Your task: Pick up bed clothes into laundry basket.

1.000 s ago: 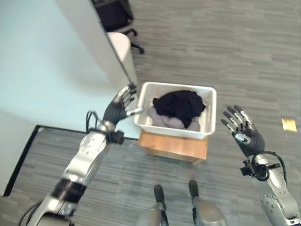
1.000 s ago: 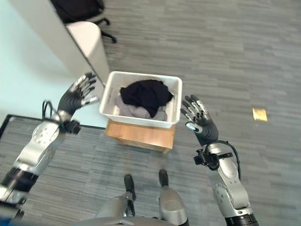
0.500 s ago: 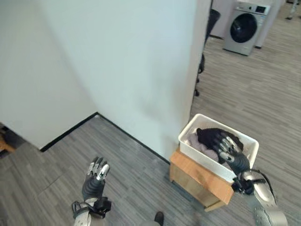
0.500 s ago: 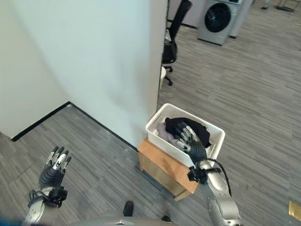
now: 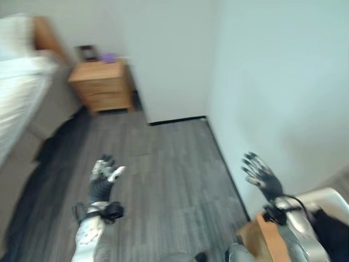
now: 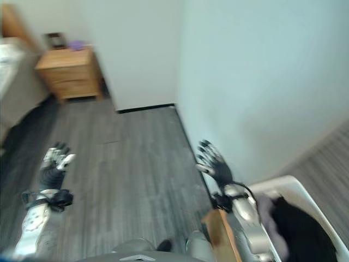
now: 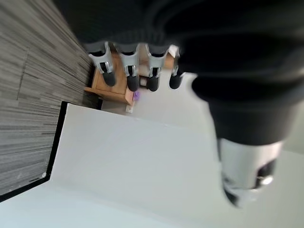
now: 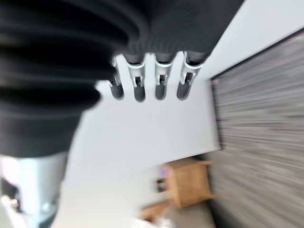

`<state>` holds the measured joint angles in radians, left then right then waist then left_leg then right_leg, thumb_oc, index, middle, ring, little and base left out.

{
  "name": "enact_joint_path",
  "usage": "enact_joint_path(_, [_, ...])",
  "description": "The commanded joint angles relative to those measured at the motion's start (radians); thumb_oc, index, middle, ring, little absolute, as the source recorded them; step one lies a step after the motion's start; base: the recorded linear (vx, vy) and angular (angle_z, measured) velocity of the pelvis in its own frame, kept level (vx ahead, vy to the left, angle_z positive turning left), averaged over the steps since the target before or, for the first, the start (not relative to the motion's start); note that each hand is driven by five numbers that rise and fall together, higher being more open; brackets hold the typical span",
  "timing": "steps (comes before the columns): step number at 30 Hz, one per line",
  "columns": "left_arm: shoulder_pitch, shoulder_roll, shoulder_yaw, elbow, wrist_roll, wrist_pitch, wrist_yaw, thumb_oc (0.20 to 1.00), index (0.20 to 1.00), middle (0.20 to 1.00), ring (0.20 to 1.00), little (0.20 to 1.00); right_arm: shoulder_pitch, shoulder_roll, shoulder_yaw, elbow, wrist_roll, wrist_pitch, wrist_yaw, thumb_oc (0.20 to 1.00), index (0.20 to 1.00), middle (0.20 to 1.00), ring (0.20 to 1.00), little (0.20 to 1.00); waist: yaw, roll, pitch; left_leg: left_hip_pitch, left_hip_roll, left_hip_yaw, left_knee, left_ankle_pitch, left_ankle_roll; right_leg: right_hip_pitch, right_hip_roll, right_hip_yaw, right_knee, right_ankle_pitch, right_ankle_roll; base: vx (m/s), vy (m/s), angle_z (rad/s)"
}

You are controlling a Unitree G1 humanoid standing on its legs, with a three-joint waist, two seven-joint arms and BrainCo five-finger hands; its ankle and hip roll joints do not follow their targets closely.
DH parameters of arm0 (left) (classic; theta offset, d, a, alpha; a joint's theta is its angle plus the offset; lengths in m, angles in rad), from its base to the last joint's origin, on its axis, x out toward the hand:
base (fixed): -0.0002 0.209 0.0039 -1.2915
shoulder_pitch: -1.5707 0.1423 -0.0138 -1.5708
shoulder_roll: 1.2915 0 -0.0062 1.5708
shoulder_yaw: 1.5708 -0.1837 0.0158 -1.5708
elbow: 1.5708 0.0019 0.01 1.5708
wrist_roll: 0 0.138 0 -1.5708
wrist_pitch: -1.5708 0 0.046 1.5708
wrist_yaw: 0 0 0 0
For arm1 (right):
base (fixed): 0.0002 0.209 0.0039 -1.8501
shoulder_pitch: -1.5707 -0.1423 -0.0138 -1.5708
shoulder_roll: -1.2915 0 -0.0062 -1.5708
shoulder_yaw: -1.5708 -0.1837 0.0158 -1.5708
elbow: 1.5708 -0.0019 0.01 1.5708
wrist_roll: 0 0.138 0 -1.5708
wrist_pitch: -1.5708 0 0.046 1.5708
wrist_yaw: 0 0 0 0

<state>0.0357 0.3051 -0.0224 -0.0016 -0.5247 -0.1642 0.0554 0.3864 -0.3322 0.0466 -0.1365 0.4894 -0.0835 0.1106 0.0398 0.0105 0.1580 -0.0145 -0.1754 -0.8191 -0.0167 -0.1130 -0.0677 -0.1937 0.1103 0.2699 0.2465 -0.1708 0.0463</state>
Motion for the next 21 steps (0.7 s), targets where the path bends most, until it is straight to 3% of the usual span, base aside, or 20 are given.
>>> enact_joint_path(1, [0.122,0.012,0.144,-0.068,0.005,-0.061,0.022,1.000,1.000,1.000,1.000,1.000,-0.169,-0.045,-0.098,-0.029,0.038,-0.071,-0.012,1.000,1.000,1.000,1.000,1.000,0.036,-0.002,0.007,-0.005,0.081,0.109,-0.003,0.179,-0.034,0.201,-0.152,-0.101,-0.098,0.048,0.036,-0.02,-0.380,1.27])
enact_joint_path(3, [0.137,-0.003,0.161,-0.070,-0.014,-0.055,0.019,1.000,1.000,1.000,1.000,1.000,-0.192,-0.068,-0.102,-0.022,0.051,-0.082,-0.018,1.000,1.000,1.000,1.000,1.000,0.052,-0.016,0.018,-0.071,0.093,0.168,0.041,0.180,-0.040,0.215,-0.147,-0.156,-0.105,0.042,0.022,-0.04,-0.313,0.89])
enact_joint_path(4, [0.151,-0.010,0.172,-0.068,-0.013,-0.050,0.017,1.000,1.000,1.000,1.000,1.000,-0.201,-0.079,-0.112,-0.027,0.048,-0.085,-0.019,1.000,1.000,1.000,1.000,1.000,0.061,-0.026,0.029,-0.118,0.090,0.233,0.101,0.176,-0.031,0.218,-0.148,-0.174,-0.103,0.041,0.019,-0.10,-0.271,0.53])
enact_joint_path(5, [0.159,-0.007,0.184,-0.063,-0.005,-0.049,0.020,1.000,1.000,1.000,1.000,1.000,-0.203,-0.088,-0.118,-0.033,0.045,-0.085,-0.015,1.000,1.000,1.000,1.000,1.000,0.067,-0.035,0.037,-0.154,0.102,0.344,0.128,0.178,-0.008,0.226,-0.147,-0.202,-0.107,0.040,0.017,-0.08,-0.169,0.82])
enact_joint_path(6, [0.159,-0.007,0.184,-0.063,-0.005,-0.048,0.020,1.000,1.000,1.000,1.000,1.000,-0.203,-0.088,-0.118,-0.033,0.046,-0.086,-0.015,1.000,1.000,1.000,1.000,1.000,0.068,-0.035,0.035,-0.157,0.103,0.344,0.129,0.179,-0.008,0.225,-0.147,-0.201,-0.107,0.041,0.017,-0.13,-0.253,1.22])
enact_joint_path(7, [0.177,-0.018,0.173,-0.050,-0.023,-0.030,0.012,1.000,1.000,1.000,1.000,1.000,-0.198,-0.085,-0.113,-0.028,0.051,-0.085,-0.034,1.000,1.000,1.000,1.000,1.000,0.071,-0.049,0.039,-0.161,0.125,0.529,0.157,0.156,0.019,0.242,-0.156,-0.291,-0.129,0.055,0.021,-0.18,-0.201,1.28])
enact_joint_path(9, [0.175,-0.020,0.160,-0.059,-0.024,-0.026,0.004,1.000,1.000,1.000,1.000,1.000,-0.187,-0.075,-0.123,-0.023,0.053,-0.085,-0.045,1.000,1.000,1.000,1.000,1.000,0.052,-0.062,0.040,-0.131,0.164,0.742,0.243,0.111,0.042,0.245,-0.185,-0.428,-0.152,0.078,0.009,-0.29,-0.164,1.36])
enact_joint_path(10, [0.181,-0.020,0.161,-0.067,-0.025,-0.021,-0.005,1.000,1.000,1.000,1.000,1.000,-0.175,-0.068,-0.125,-0.024,0.056,-0.083,-0.045,1.000,1.000,1.000,1.000,1.000,0.040,-0.066,0.029,-0.117,0.187,0.799,0.253,0.094,0.042,0.240,-0.193,-0.463,-0.164,0.081,0.006,-0.27,-0.077,2.33])
enact_joint_path(11, [0.176,-0.012,0.161,-0.082,-0.021,-0.022,-0.010,1.000,1.000,1.000,1.000,1.000,-0.168,-0.058,-0.129,-0.020,0.063,-0.083,-0.037,1.000,1.000,1.000,1.000,1.000,0.027,-0.071,0.024,-0.096,0.236,0.899,0.308,0.090,0.040,0.244,-0.205,-0.523,-0.176,0.088,0.002,-0.28,-0.056,2.69])
enact_joint_path(12, [0.173,-0.009,0.171,-0.101,-0.021,-0.026,-0.012,1.000,1.000,1.000,1.000,1.000,-0.158,-0.042,-0.121,-0.019,0.070,-0.083,-0.029,1.000,1.000,1.000,1.000,1.000,0.017,-0.066,0.013,-0.024,0.308,1.026,0.315,0.088,0.026,0.248,-0.216,-0.633,-0.195,0.089,-0.004,-0.25,-0.061,2.16])
enact_joint_path(14, [0.170,-0.007,0.171,-0.107,-0.030,-0.030,-0.010,1.000,1.000,1.000,1.000,1.000,-0.150,-0.026,-0.120,-0.010,0.075,-0.087,-0.029,1.000,1.000,1.000,1.000,1.000,0.003,-0.049,-0.003,0.047,0.328,1.099,0.227,0.062,-0.007,0.268,-0.223,-0.718,-0.205,0.077,0.013,-0.14,0.025,1.65])
enact_joint_path(15, [0.159,-0.006,0.159,-0.106,-0.028,-0.026,-0.011,1.000,1.000,1.000,1.000,1.000,-0.157,-0.019,-0.121,-0.014,0.064,-0.097,-0.037,1.000,1.000,1.000,1.000,1.000,-0.012,-0.036,-0.020,0.073,0.352,1.206,0.173,0.074,-0.024,0.271,-0.242,-0.820,-0.221,0.093,0.017,-0.16,0.119,1.66])
enact_joint_path(16, [0.154,-0.009,0.153,-0.106,-0.032,-0.026,-0.011,1.000,1.000,1.000,1.000,1.000,-0.158,-0.011,-0.119,-0.010,0.060,-0.098,-0.039,1.000,1.000,1.000,1.000,1.000,-0.007,-0.024,-0.029,0.082,0.348,1.228,0.133,0.069,-0.027,0.271,-0.253,-0.863,-0.224,0.101,0.019,-0.20,0.148,1.44])
enact_joint_path(18, [0.165,-0.013,0.151,-0.109,-0.026,-0.020,-0.008,1.000,1.000,1.000,1.000,1.000,-0.158,-0.011,-0.106,-0.008,0.043,-0.093,-0.035,1.000,1.000,1.000,1.000,1.000,-0.003,-0.008,-0.034,0.077,0.310,1.183,0.072,0.057,-0.009,0.273,-0.274,-0.899,-0.205,0.115,0.033,-0.10,0.185,1.92])
enact_joint_path(20, [0.176,-0.011,0.161,-0.110,-0.019,-0.016,-0.009,1.000,1.000,1.000,1.000,1.000,-0.149,-0.006,-0.107,-0.011,0.033,-0.081,-0.025,1.000,1.000,1.000,1.000,1.000,-0.006,0.005,-0.032,0.084,0.283,1.107,0.039,0.046,0.008,0.258,-0.294,-0.876,-0.148,0.115,0.030,-0.11,0.226,1.52])
enact_joint_path(21, [0.155,0.005,0.151,-0.095,-0.004,-0.023,0.011,1.000,1.000,1.000,1.000,1.000,-0.147,0.008,-0.107,-0.023,0.026,-0.076,-0.023,1.000,1.000,1.000,1.000,1.000,-0.053,0.011,-0.005,0.071,0.255,1.024,0.028,0.059,0.038,0.168,-0.319,-0.714,-0.049,0.148,0.050,-0.16,0.229,0.88])
